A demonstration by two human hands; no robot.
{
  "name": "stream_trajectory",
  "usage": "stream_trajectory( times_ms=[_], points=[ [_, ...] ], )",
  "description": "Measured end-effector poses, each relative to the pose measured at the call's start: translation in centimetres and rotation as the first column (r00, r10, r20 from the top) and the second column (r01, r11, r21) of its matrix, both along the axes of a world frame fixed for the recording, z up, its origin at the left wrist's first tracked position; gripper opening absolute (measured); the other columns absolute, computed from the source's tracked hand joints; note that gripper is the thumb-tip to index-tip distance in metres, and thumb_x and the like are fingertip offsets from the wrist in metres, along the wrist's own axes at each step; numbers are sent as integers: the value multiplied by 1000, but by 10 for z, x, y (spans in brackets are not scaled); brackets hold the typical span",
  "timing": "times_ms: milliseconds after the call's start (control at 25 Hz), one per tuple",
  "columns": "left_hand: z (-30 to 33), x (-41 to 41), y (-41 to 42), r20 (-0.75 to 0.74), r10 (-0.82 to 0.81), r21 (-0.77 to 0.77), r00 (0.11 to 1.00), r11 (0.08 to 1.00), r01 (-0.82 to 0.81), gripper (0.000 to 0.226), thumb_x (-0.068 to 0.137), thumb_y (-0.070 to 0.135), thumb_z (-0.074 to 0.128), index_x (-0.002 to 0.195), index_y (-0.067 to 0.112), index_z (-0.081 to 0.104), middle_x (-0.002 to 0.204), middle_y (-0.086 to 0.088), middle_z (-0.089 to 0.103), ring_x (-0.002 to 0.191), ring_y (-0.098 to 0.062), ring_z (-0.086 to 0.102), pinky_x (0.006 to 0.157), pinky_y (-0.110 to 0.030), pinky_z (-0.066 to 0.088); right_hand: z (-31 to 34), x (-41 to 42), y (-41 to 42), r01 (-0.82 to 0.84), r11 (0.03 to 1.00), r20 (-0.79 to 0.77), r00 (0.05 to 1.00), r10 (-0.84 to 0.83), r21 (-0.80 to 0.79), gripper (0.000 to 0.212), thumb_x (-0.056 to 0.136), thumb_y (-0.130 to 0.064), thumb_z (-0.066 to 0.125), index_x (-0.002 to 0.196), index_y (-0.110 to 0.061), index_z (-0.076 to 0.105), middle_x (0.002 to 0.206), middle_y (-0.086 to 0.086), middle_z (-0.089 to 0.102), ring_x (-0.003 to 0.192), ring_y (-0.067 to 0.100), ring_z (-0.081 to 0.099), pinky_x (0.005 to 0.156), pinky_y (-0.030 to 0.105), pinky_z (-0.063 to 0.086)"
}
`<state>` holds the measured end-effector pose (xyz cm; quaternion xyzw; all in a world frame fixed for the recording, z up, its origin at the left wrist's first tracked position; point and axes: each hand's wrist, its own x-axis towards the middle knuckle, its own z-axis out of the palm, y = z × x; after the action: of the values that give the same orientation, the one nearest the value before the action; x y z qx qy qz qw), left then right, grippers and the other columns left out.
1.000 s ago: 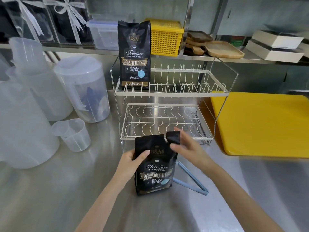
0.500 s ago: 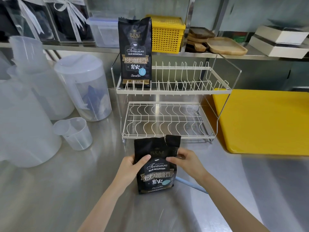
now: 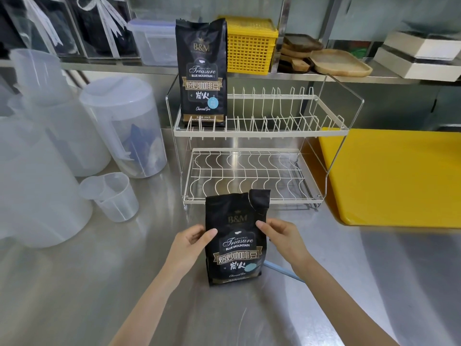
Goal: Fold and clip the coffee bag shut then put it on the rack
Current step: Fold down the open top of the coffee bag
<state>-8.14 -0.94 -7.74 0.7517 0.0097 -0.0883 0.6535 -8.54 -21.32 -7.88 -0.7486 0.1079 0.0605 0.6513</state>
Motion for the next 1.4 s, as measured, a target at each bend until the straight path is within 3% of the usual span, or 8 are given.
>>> stream_trajectory(
  times_ms=[480,560,680,760,880,1080,1280,1400],
  points=[
    [-3,-6,-12,41,109,49,993,993,-111,12,84,20,57,85,8,59,81,5,67,74,-4,61,59,-1,44,1,-12,1,6,986,39,999,1,-168,17,84,-25,56,67,-22,57,93,24,67,94,35,60,86,48,51],
    [-2,-7,-12,2,137,9,991,990,-137,9,84,21,57,81,13,57,80,-1,67,75,-10,59,66,-9,45,2,-13,0,18,995,16,1000,-16,-103,22,85,-23,55,69,-8,57,93,30,64,90,38,58,80,40,52],
    [-2,-5,-11,-81,149,-93,986,983,-156,10,85,21,56,83,26,48,81,-11,60,77,-15,55,84,-30,40,6,-13,-1,39,994,-16,999,-38,98,9,85,-16,55,80,-8,55,80,15,66,69,14,66,60,11,49],
    [-2,-6,-12,-72,112,-81,991,990,-117,14,86,20,54,83,30,44,75,-11,58,70,-7,56,81,-30,38,4,-13,-1,83,988,-32,996,-79,133,7,84,-14,55,82,-18,50,81,25,64,78,26,66,62,14,49],
    [3,-7,-13,48,27,53,998,998,-29,15,86,16,54,79,29,53,65,0,55,59,9,54,69,-15,40,2,-16,0,107,993,2,994,-107,42,15,84,-15,55,80,-26,47,94,43,55,96,48,54,71,27,49],
    [1,-5,-9,117,-139,246,983,963,107,30,81,13,61,89,41,54,96,6,62,81,2,59,66,1,42,7,-17,-6,18,994,94,996,-8,-109,27,79,-11,62,79,-37,56,94,23,63,87,24,58,82,40,52],
    [2,-3,-6,201,-201,470,959,878,86,23,82,18,60,102,29,64,84,13,55,74,-3,55,69,1,36,3,-21,-4,27,909,186,981,57,-417,22,77,-13,65,97,-24,67,89,0,59,74,6,56,67,4,44],
    [7,2,-2,219,-251,589,943,805,77,20,83,25,58,101,29,66,70,11,47,64,-5,51,61,-8,37,2,-22,-7,34,877,232,969,89,-478,18,78,-13,64,94,-15,71,82,0,56,70,6,54,66,-1,40]
  ],
)
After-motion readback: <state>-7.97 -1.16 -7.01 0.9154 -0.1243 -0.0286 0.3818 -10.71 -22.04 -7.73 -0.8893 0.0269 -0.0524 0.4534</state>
